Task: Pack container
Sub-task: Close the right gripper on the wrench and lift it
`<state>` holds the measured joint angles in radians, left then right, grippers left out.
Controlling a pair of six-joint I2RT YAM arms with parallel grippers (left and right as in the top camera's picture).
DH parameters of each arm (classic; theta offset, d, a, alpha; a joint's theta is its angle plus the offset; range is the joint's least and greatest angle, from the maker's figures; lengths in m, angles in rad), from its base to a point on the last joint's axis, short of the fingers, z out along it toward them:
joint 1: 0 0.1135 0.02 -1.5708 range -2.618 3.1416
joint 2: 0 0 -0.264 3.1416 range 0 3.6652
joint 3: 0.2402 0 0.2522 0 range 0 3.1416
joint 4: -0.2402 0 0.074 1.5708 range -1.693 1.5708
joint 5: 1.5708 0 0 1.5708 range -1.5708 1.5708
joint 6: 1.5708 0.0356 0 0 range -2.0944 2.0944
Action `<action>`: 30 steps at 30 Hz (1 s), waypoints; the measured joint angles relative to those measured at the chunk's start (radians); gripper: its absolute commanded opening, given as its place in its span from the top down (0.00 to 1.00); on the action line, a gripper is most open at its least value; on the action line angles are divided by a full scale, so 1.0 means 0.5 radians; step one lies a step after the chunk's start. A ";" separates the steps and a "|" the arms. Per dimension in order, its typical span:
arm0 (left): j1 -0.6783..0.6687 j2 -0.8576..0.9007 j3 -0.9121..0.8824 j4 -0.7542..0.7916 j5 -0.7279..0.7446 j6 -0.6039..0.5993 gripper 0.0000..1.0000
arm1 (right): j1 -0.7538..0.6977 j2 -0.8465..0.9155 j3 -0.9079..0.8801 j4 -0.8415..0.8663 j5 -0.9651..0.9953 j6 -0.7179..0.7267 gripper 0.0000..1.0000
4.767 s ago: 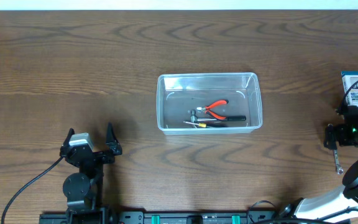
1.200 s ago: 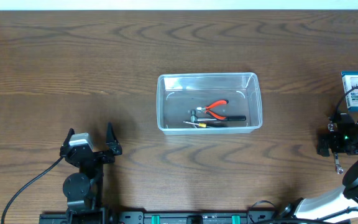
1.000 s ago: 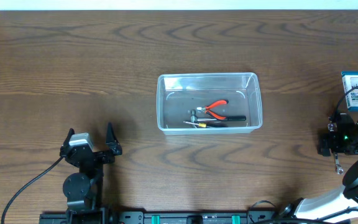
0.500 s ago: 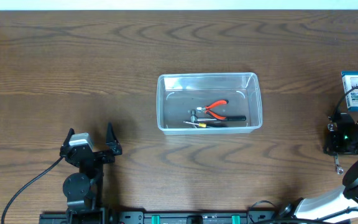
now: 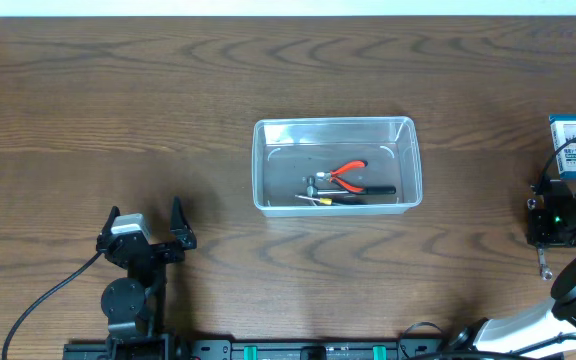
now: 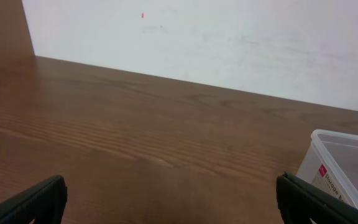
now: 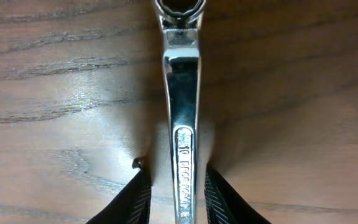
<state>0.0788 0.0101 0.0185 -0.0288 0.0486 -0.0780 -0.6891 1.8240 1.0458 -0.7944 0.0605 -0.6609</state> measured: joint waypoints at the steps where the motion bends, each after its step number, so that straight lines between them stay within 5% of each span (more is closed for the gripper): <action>1: 0.000 0.000 0.000 0.001 0.000 0.000 0.02 | 0.000 0.000 0.000 0.005 0.001 0.000 0.72; 12: 0.000 0.000 0.000 0.000 0.000 0.000 0.02 | 0.000 0.000 0.000 0.063 0.001 0.002 0.82; 20: 0.000 0.000 0.000 0.000 0.000 0.000 0.02 | 0.000 -0.001 0.000 0.089 0.007 0.008 0.99; 30: 0.000 0.000 0.000 0.001 0.000 0.000 0.02 | 0.007 0.004 0.021 0.106 0.005 0.018 0.99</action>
<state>0.0788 0.0101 0.0185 -0.0284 0.0486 -0.0780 -0.6857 1.8259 1.0561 -0.7414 0.0631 -0.6521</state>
